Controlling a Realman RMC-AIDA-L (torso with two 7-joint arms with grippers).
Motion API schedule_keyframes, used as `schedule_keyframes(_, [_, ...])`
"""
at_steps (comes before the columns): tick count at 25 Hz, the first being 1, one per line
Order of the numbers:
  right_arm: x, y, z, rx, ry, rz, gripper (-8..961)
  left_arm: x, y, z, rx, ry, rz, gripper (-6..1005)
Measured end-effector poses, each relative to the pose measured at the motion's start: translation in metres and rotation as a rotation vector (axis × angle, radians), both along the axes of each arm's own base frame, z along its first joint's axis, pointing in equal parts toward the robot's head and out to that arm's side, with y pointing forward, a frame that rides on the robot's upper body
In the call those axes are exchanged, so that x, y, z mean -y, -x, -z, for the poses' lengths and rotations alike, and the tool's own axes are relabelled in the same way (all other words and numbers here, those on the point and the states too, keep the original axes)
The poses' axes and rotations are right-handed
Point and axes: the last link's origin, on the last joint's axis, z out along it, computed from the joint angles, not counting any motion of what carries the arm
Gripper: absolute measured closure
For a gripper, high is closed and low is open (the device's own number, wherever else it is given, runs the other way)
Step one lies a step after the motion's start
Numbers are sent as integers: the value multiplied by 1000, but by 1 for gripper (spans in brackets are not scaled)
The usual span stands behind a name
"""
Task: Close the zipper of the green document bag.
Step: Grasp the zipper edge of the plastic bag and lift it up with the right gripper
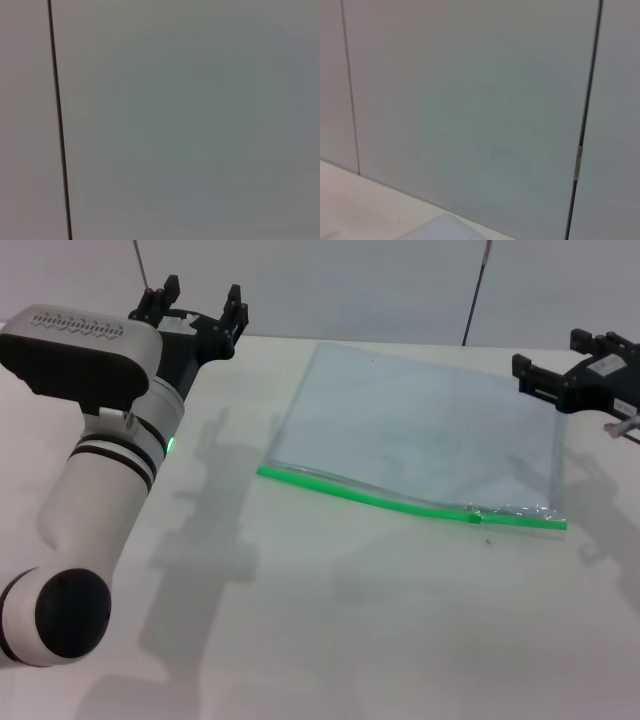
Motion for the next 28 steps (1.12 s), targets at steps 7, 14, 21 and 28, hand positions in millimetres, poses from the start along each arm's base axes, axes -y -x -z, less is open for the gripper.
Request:
schedule_keyframes(7, [8, 5, -5, 98, -33, -49, 119, -1, 0, 1, -7, 11, 0, 258])
schedule_keyframes(14, [19, 3, -14, 205, -65, -82, 119, -1, 1, 0, -9, 10, -1, 258])
schedule_keyframes(21, [30, 1, -21, 316, -61, -118, 119, -1, 3, -1, -12, 10, -4, 258])
schedule_keyframes(28, [39, -2, -20, 397, -23, -142, 119, -1, 3, -1, -13, 14, -6, 258])
